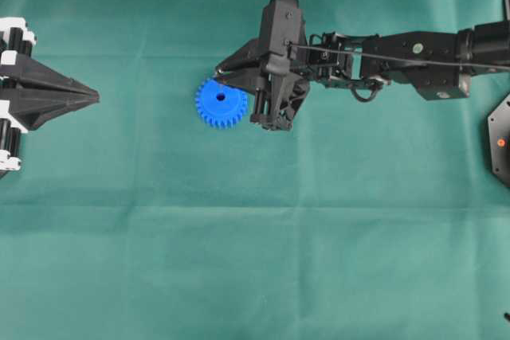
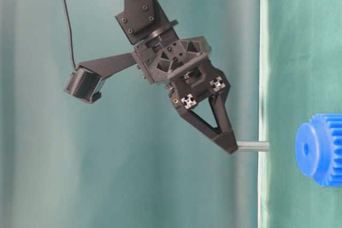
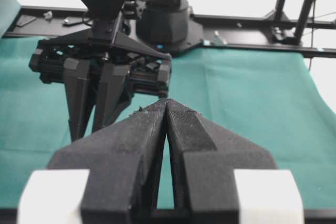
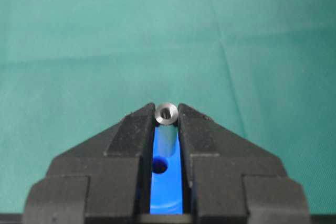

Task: Insert the shaft placed at a random location into the center hole of the medium gear at another random location.
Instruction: 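Lower the shaft into the blue gear's center hole with the right gripper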

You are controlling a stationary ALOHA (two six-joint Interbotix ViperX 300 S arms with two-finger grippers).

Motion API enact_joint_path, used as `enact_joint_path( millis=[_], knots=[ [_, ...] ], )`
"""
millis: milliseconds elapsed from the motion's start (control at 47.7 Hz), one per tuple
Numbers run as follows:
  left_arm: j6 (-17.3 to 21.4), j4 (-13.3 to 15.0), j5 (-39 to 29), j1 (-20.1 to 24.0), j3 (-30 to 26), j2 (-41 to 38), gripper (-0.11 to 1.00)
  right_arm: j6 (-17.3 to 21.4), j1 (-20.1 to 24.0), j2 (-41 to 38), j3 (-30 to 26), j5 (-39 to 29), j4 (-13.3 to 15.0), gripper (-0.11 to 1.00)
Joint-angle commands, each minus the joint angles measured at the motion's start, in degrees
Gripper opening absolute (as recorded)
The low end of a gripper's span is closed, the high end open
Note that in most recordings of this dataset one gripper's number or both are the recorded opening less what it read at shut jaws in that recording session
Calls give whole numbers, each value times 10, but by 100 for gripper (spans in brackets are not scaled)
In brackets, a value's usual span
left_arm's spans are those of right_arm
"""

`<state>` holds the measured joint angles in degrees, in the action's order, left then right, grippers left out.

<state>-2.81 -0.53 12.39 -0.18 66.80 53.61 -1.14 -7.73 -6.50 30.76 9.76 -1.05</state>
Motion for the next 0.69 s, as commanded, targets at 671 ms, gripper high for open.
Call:
enact_joint_path(
  millis=[671],
  knots=[
    [-1, -1, 3, 0, -12, -4, 0, -1, 7, -66, -21, 32, -11, 14]
  ],
)
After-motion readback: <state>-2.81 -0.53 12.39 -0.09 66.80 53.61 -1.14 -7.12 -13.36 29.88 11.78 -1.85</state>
